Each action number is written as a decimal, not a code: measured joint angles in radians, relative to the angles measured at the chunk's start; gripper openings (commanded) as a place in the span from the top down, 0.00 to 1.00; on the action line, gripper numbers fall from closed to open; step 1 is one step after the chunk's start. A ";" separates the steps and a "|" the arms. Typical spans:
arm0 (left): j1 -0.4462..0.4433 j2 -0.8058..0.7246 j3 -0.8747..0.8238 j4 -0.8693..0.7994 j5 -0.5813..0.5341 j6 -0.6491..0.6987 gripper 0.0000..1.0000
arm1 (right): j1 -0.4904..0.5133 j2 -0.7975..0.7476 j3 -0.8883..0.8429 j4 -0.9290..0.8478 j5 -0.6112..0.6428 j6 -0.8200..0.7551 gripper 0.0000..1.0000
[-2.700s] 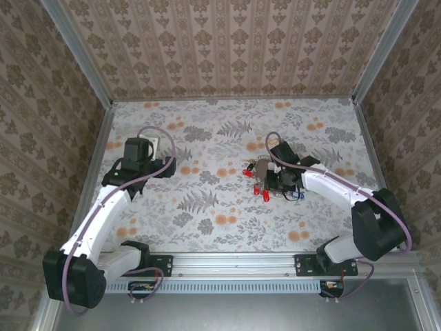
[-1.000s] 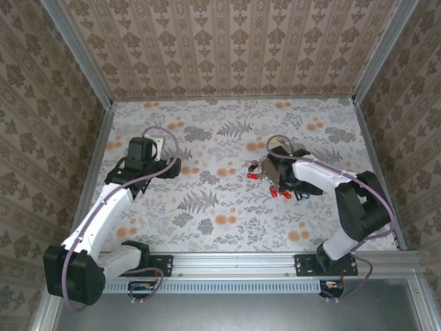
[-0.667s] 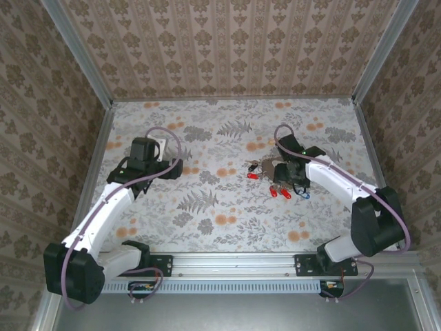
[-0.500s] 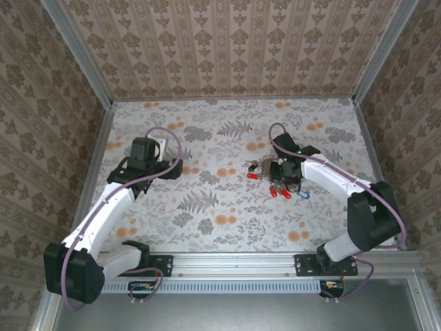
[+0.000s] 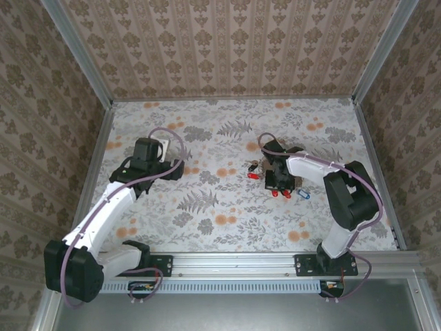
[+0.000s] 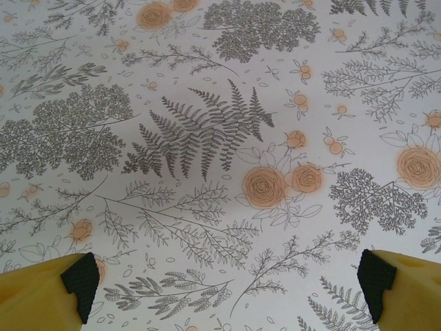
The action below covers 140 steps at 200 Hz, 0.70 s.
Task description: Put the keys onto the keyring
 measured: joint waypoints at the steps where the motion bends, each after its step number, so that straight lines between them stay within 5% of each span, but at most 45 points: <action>1: -0.001 0.000 0.000 0.000 0.000 0.000 0.00 | 0.000 0.000 0.000 -0.002 0.002 0.001 0.93; 54: -0.012 0.001 0.000 -0.007 -0.004 0.004 0.00 | -0.026 -0.005 -0.013 -0.104 0.159 0.066 0.95; 96: -0.019 0.007 0.000 -0.008 -0.007 0.013 0.00 | -0.174 -0.053 -0.065 -0.114 0.209 0.061 0.95; 140: -0.033 0.014 0.000 -0.017 -0.025 0.016 0.00 | -0.198 -0.162 -0.076 -0.056 0.116 -0.037 0.70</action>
